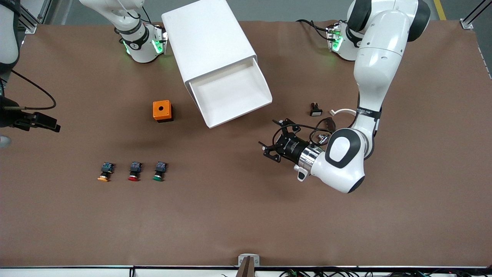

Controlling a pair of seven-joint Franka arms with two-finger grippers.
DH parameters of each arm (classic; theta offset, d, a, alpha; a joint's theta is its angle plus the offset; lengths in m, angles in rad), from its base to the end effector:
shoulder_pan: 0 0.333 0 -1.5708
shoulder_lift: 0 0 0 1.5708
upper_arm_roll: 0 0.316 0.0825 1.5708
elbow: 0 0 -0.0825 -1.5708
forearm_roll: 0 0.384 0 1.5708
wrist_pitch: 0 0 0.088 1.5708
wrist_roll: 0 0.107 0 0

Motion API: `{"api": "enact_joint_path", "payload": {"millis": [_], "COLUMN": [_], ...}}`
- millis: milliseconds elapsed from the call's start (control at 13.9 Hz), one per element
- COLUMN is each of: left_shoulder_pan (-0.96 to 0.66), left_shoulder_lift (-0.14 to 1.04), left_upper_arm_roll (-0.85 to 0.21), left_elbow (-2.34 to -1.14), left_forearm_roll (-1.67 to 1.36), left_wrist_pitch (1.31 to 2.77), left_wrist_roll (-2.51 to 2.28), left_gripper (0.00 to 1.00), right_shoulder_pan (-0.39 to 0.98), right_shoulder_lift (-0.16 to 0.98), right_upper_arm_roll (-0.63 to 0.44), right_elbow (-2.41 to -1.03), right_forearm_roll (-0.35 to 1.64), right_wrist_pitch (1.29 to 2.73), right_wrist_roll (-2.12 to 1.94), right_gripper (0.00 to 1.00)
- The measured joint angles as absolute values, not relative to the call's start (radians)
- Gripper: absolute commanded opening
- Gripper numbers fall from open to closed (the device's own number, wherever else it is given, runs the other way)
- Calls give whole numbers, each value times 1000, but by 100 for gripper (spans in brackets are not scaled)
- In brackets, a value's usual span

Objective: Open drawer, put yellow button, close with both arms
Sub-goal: 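Release the drawer and draw the left gripper back while the right gripper reaches out, then lower the right gripper onto the yellow button and grasp it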

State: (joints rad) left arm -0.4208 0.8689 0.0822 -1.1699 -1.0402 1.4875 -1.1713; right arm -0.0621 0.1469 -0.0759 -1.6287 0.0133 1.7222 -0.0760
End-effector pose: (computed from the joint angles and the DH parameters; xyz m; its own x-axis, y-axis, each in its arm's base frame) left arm 0.6366 -0.3473 0.2826 0.1603 0.4674 -0.8694 0.7987 -0.5789 -0.1640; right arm 0.5975 -0.0791 0.5249 0.9966 -0.0635 -0.0526 -0.0639 -0.9979 -0.0059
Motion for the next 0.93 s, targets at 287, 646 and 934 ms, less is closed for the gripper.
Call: {"api": "enact_joint_path", "payload": {"millis": [287, 646, 934], "left_shoulder_pan": [-433, -449, -500], "left_shoulder_lift": [788, 696, 645], "left_upper_arm_roll": [85, 85, 85], "left_elbow": [-1159, -1157, -1158], "left_forearm_roll": [-841, -537, -278], "left_wrist_pitch": [1682, 1811, 1836], "left_wrist_roll": [-1019, -990, -987], "left_gripper": [99, 99, 99], "right_shoulder_pan": [-62, -62, -62], "right_shoulder_lift": [219, 253, 256], "right_upper_arm_roll": [-76, -76, -76], "right_elbow": [-1696, -1763, -1855], "right_forearm_roll": [14, 14, 15], "right_wrist_pitch": [1878, 1988, 2110], "right_wrist_roll": [-76, -69, -52], "right_gripper": [100, 100, 100]}}
